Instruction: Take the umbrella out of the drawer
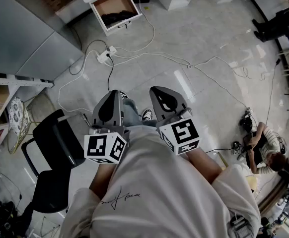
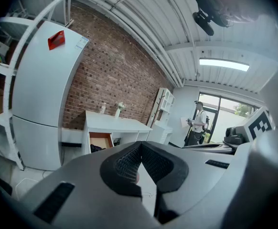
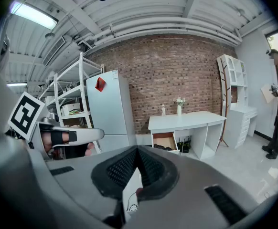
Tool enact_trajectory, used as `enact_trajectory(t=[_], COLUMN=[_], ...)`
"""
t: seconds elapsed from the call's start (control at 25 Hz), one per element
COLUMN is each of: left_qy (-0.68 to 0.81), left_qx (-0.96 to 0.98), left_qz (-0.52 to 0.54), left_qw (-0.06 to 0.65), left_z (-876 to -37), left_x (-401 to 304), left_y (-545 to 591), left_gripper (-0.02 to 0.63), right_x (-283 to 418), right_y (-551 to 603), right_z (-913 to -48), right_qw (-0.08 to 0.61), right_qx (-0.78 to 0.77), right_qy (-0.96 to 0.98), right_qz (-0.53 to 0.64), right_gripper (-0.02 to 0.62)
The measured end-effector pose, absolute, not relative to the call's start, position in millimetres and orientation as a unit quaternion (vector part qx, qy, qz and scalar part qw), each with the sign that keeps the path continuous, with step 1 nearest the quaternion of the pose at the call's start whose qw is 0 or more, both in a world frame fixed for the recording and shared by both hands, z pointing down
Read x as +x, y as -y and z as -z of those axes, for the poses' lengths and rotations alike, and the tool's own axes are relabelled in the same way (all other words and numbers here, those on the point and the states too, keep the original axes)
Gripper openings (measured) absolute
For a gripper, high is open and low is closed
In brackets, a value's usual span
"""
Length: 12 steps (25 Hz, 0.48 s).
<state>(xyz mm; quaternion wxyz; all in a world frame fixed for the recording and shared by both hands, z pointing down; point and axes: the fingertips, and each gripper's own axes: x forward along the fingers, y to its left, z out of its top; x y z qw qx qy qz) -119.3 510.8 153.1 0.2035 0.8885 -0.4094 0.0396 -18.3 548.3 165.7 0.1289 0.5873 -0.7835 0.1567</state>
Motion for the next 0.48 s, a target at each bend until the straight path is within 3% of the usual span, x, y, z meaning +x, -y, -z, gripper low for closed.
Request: enact_trajectory(t=[0.48], left_qy=[0.405], left_qx=[0.887], left_qz=[-0.089], left_qw=[0.202], left_z=[-154], left_x=[-134], left_y=[-490], left_gripper=[0.017], right_x=[-28], right_y=[-517], right_z=[-159], right_qw=[0.091], right_qx=[0.597], right_qy=[0.774], right_qz=[-0.192], right_gripper=[0.015])
